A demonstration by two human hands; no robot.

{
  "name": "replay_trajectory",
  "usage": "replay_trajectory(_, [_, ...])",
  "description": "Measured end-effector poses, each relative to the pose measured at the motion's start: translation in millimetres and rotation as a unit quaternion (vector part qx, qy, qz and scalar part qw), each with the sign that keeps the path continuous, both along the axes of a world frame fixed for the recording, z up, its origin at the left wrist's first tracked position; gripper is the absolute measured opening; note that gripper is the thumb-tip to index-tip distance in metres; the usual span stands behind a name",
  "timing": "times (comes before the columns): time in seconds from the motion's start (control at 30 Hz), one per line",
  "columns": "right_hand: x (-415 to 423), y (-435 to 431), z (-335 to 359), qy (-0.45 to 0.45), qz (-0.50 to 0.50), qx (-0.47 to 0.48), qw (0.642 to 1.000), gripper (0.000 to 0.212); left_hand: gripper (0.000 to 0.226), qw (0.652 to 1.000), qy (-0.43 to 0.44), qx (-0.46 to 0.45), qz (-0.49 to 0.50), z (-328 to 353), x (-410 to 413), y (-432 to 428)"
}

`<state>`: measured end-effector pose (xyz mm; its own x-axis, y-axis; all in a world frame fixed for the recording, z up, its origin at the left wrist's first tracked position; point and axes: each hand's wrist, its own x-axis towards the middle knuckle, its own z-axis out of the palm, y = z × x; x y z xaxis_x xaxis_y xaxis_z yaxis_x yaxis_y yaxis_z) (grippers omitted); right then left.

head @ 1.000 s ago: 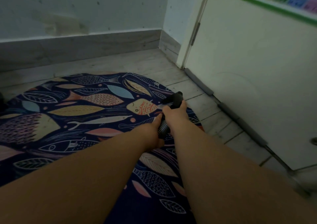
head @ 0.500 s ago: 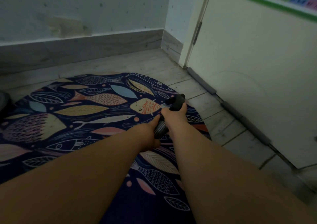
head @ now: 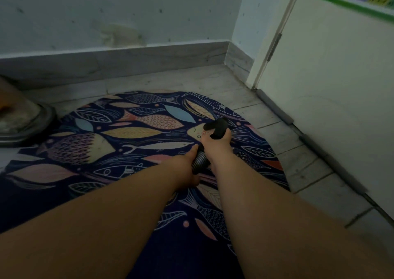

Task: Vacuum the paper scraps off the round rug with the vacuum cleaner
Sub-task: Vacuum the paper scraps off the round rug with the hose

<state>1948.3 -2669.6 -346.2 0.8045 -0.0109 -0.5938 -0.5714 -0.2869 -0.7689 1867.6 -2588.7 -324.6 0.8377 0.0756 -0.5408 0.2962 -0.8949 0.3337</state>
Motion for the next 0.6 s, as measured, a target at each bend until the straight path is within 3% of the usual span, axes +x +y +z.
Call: replay_trajectory(0.6, [-58,129,3,0.003,0.139,-0.014,0.990,0.092,0.096,0.992,-0.015,-0.015,0.121,-7,-77,118])
